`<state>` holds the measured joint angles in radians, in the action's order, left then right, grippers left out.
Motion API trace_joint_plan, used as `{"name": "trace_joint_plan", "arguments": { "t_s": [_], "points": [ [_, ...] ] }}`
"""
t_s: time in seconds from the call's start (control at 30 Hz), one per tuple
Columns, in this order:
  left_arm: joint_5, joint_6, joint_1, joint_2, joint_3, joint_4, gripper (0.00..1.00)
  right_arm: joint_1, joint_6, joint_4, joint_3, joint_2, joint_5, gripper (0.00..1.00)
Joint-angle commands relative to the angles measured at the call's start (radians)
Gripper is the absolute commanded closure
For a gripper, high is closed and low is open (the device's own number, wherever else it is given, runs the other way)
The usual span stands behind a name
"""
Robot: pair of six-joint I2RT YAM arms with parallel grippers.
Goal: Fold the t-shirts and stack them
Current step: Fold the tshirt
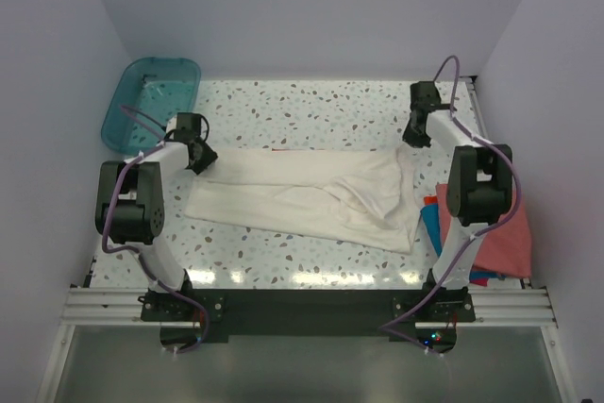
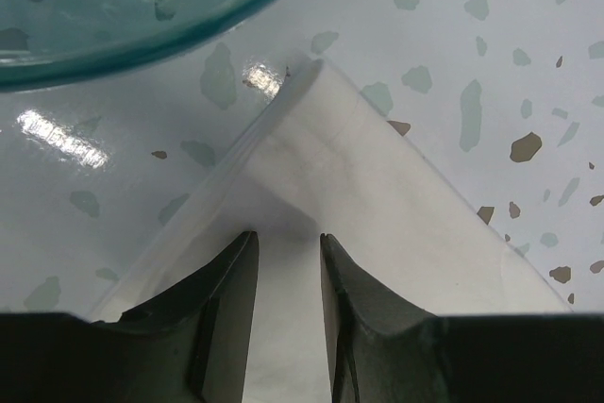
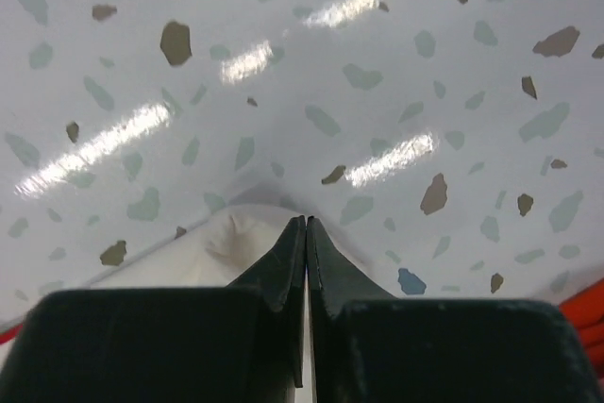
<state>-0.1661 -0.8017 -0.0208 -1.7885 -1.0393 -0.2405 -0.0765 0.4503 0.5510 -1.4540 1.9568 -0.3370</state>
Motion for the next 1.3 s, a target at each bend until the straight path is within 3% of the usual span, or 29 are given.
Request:
{"name": "trace_joint_plan", "arguments": {
  "t_s": [0.0, 0.07, 0.17, 0.23, 0.33, 0.6, 1.03, 1.27],
  "points": [
    [0.005, -0.011, 0.012, 0.017, 0.028, 0.003, 0.63, 0.052, 0.054, -0.085, -0.08, -0.004, 0.15, 1.0],
    [0.01, -0.011, 0.012, 0.023, 0.033, 0.009, 0.63, 0.053, 0.045, -0.039, -0.147, 0.03, 0.191, 1.0],
    [0.007, -0.004, 0.012, 0.029, 0.035, 0.013, 0.62, 0.046, 0.037, -0.063, -0.093, -0.018, 0.211, 0.99],
    [0.008, -0.002, 0.012, 0.028, 0.035, 0.015, 0.62, 0.027, 0.013, -0.077, -0.036, -0.05, 0.205, 0.88],
    [0.008, -0.001, 0.012, 0.02, 0.038, 0.02, 0.62, -0.028, -0.042, -0.051, -0.028, -0.07, 0.12, 0.79],
    [0.01, 0.002, 0.012, 0.014, 0.044, 0.026, 0.62, -0.127, -0.119, 0.058, -0.065, -0.032, -0.033, 0.7],
    [0.027, -0.007, 0.012, -0.006, 0.041, 0.03, 0.62, -0.132, -0.17, 0.133, -0.209, 0.139, -0.068, 0.67],
    [0.019, -0.002, 0.013, -0.011, 0.035, 0.026, 0.62, -0.132, -0.168, 0.144, -0.198, 0.146, -0.099, 0.69]
  ]
}}
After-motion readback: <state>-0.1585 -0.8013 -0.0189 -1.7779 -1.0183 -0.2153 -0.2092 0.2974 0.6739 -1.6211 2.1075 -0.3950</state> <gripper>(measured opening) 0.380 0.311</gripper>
